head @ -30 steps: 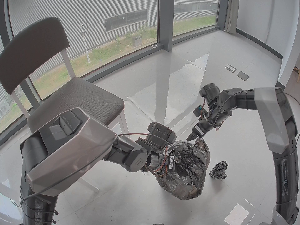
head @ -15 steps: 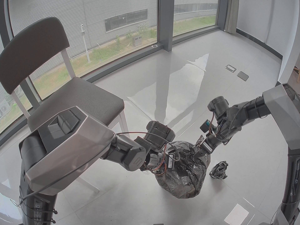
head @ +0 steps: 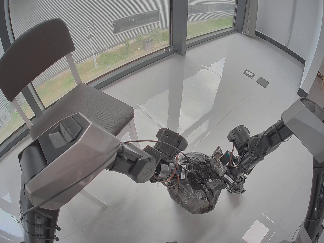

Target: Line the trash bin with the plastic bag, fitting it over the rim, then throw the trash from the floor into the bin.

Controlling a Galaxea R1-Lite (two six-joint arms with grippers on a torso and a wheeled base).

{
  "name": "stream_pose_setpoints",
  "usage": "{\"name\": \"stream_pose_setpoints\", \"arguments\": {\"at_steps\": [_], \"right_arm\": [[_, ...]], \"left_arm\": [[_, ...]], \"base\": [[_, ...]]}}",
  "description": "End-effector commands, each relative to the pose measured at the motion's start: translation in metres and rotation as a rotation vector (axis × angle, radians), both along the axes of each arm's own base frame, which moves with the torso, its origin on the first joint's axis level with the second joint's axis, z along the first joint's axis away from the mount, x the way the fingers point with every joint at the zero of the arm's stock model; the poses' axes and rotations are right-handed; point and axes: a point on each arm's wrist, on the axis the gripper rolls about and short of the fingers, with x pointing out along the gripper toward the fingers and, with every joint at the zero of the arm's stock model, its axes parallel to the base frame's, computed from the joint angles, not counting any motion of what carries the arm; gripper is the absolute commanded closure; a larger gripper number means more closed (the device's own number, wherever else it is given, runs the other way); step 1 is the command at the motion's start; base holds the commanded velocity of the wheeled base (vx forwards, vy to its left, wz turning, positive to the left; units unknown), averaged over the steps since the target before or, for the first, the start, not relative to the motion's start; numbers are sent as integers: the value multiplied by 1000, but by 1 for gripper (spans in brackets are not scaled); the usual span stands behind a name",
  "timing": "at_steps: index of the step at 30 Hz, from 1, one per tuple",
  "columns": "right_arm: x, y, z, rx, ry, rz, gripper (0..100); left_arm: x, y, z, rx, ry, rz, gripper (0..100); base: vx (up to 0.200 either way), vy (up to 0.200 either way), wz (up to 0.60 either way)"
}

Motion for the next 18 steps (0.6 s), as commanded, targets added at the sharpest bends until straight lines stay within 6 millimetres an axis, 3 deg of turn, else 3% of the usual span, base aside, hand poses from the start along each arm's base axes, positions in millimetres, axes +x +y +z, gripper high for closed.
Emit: {"name": "stream_pose_setpoints", "arguments": {"at_steps": [1,7,18], "right_arm": [[6,1,-13,-6,21,-3,0],[21,4,-26,-6,21,-13,0],[36,2,-30,0,5,-28,0]], "left_arm": [[-1,0,3,-3,-4,-1,100],[-2,-1,4,-4,-6,-3,100],[-2,-1,1,1,-2,-5,100]], "base": [[0,0,0],[0,0,0],[0,0,0]]}}
